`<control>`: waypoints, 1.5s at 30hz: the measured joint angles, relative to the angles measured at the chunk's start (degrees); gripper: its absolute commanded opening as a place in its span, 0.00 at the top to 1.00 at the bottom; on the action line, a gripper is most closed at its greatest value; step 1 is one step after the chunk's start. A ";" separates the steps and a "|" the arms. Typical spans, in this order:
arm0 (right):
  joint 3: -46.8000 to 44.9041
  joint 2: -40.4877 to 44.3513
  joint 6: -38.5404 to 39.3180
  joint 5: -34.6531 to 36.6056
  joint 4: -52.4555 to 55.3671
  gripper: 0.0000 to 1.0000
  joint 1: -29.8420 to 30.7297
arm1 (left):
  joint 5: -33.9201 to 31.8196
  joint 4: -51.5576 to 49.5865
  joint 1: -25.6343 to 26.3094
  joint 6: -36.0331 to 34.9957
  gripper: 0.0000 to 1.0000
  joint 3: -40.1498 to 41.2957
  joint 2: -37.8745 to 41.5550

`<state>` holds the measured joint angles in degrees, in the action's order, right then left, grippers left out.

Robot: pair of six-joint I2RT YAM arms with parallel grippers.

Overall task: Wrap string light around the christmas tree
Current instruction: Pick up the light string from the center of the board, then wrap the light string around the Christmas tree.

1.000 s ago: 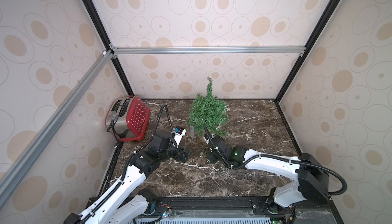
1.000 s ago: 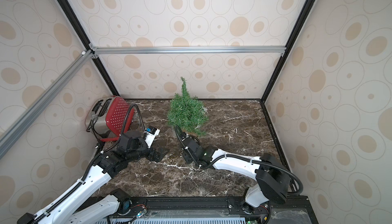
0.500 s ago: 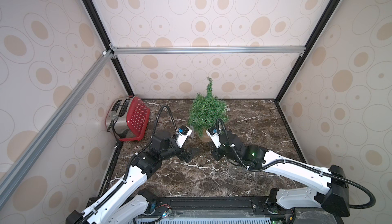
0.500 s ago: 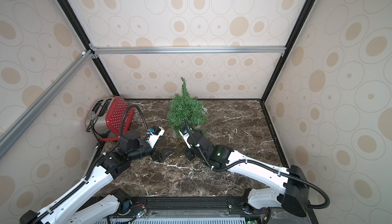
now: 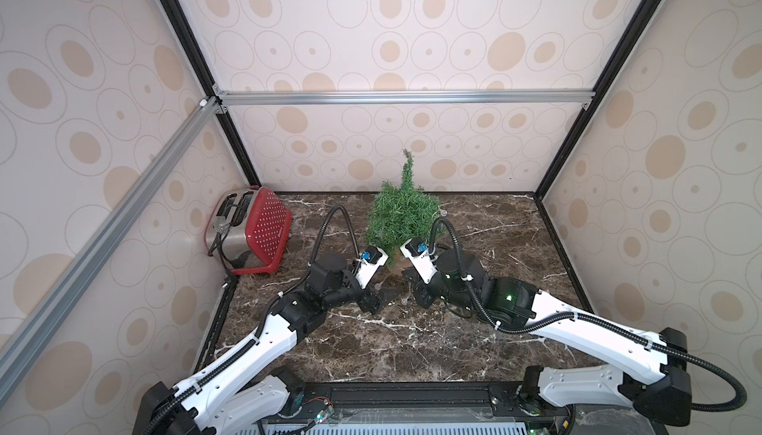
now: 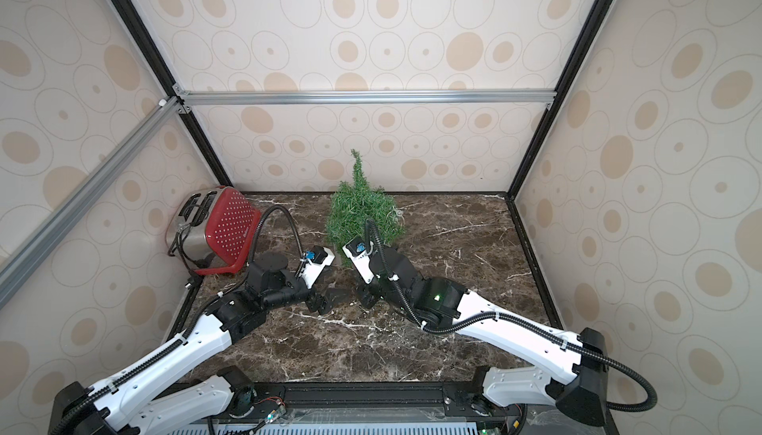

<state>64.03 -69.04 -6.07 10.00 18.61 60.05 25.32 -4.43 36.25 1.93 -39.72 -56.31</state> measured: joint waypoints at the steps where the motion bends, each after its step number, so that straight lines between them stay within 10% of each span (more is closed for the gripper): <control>1: 0.11 0.00 0.13 -0.15 0.13 1.00 0.13 | -0.55 0.35 0.13 0.00 0.30 0.00 -0.46; 9: 2.54 0.04 0.22 0.07 1.66 1.00 0.81 | -4.50 2.45 0.15 1.05 1.00 -1.29 -1.29; 30: 42.71 -19.78 6.64 9.14 4.04 0.96 0.98 | -39.87 -2.78 -1.49 -4.35 1.00 -32.74 -7.15; 41: 52.26 -33.79 7.15 18.62 3.67 0.88 -4.20 | -36.39 -8.22 -10.99 -4.02 1.00 -52.35 -27.17; 45: 55.39 -35.04 5.42 19.04 5.86 0.67 -6.67 | -28.61 -10.54 -14.64 -4.09 1.00 -60.08 -35.32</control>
<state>119.42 -104.07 -0.64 29.04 24.47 53.39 -3.29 -14.96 21.61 -2.15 -99.81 -91.64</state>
